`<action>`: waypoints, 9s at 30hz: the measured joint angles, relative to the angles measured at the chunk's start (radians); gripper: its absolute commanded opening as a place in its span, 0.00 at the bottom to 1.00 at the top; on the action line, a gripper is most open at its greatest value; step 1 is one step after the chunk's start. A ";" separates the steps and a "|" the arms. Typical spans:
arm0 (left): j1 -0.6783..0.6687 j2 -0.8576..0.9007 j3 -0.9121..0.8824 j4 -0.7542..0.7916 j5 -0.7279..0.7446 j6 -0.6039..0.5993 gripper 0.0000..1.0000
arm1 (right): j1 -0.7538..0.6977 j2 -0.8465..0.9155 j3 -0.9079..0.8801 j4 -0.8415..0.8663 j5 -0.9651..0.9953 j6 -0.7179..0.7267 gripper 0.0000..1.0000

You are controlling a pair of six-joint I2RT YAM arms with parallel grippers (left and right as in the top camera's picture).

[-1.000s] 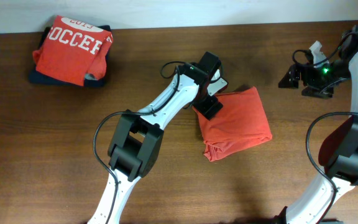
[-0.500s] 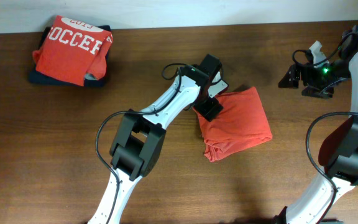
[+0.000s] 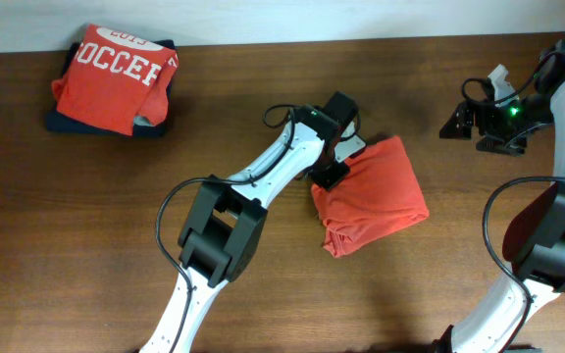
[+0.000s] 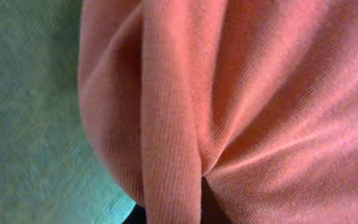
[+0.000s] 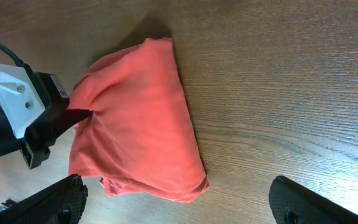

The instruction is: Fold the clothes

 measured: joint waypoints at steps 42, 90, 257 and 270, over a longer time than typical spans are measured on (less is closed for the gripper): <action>0.228 0.053 0.688 -0.357 -0.176 -0.016 0.00 | 0.000 0.000 0.000 0.000 0.000 0.000 0.99; 0.906 0.056 0.765 -0.250 -0.097 -0.235 0.02 | 0.000 0.000 0.000 0.000 0.000 0.000 0.98; 0.844 -0.164 0.598 -0.117 0.296 -0.423 0.99 | 0.544 -0.633 0.000 0.016 0.054 -0.030 0.99; 0.844 -0.164 0.598 -0.117 0.291 -0.423 0.99 | 0.617 -1.183 0.003 0.113 0.126 -0.044 0.99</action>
